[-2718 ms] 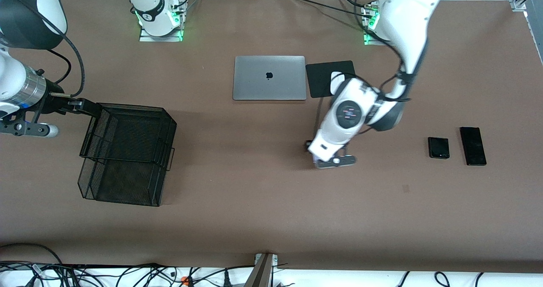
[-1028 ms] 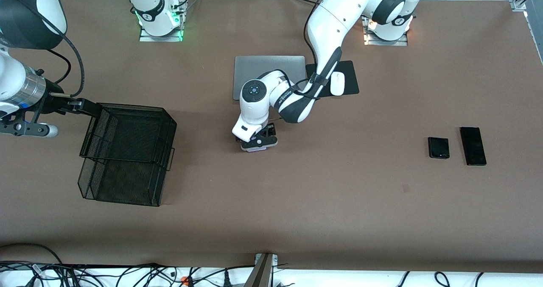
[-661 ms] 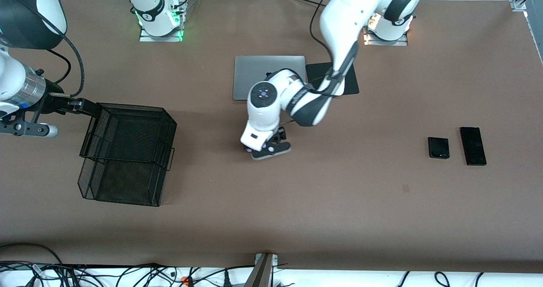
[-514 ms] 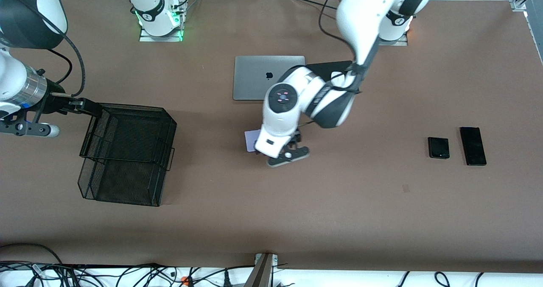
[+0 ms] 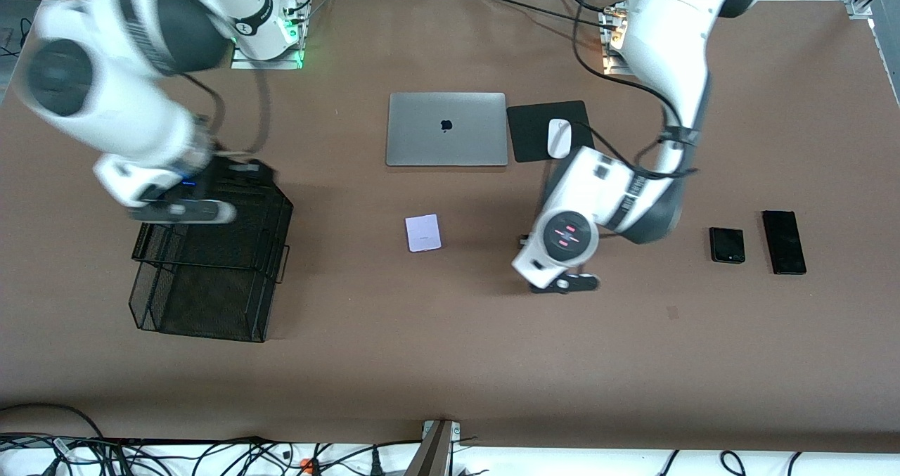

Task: Place phones with both arms
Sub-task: 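Grasp the white phone with the right gripper while the left gripper reaches the flip phone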

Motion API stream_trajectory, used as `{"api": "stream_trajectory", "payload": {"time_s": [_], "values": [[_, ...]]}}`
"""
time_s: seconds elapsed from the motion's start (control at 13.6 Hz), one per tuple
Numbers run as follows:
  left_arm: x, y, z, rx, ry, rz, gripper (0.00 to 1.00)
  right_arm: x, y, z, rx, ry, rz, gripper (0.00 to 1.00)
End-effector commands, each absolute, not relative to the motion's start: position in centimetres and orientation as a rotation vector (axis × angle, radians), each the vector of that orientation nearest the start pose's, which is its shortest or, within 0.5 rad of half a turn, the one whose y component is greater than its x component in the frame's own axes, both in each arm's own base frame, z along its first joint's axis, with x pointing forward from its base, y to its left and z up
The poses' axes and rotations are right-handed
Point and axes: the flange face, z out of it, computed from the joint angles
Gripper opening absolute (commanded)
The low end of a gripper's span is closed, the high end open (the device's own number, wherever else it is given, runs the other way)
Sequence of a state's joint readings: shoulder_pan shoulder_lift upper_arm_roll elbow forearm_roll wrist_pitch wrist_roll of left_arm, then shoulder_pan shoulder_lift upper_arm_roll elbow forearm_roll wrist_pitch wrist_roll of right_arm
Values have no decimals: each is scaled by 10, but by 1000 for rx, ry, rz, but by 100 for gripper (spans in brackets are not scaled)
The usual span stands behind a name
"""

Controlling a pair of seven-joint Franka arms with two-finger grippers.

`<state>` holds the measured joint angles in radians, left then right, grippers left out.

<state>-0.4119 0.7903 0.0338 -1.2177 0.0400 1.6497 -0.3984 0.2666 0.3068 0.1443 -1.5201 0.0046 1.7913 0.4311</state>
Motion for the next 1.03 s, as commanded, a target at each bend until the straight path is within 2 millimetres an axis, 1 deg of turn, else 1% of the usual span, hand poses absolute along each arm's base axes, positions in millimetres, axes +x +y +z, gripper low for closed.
{"api": "stream_trajectory", "payload": {"time_s": [0.0, 0.07, 0.15, 0.29, 0.44, 0.51, 0.59, 0.66, 0.73, 0.81, 0.88, 0.95], "values": [[646, -173, 289, -2850, 200, 536, 100, 597, 331, 426, -3071, 83, 41, 100], [650, -140, 291, -2839, 265, 546, 100, 593, 359, 398, -3061, 31, 31, 100], [653, -110, 293, -2845, 322, 548, 100, 589, 384, 368, -3049, -14, 17, 100], [652, -56, 293, -2858, 394, 515, 100, 584, 412, 313, -3036, -99, 0, 100], [642, -6, 287, -2874, 395, 429, 100, 578, 429, 268, -3029, -172, -5, 100], [635, 18, 280, -2896, 390, 372, 100, 576, 434, 251, -3020, -201, -13, 100], [628, 38, 270, -2915, 385, 313, 100, 568, 446, 236, -3014, -236, -25, 100], [620, 58, 257, -2935, 371, 256, 100, 563, 453, 224, -3013, -260, -34, 100], [610, 76, 243, -2953, 354, 205, 100, 561, 454, 214, -3022, -287, -50, 100], [604, 88, 236, -2973, 322, 163, 100, 560, 456, 203, -3033, -322, -69, 100], [597, 97, 229, -2988, 287, 162, 100, 556, 460, 197, -3039, -365, -94, 100], [594, 103, 226, -3008, 252, 164, 100, 556, 459, 189, -3052, -395, -107, 100]]}}
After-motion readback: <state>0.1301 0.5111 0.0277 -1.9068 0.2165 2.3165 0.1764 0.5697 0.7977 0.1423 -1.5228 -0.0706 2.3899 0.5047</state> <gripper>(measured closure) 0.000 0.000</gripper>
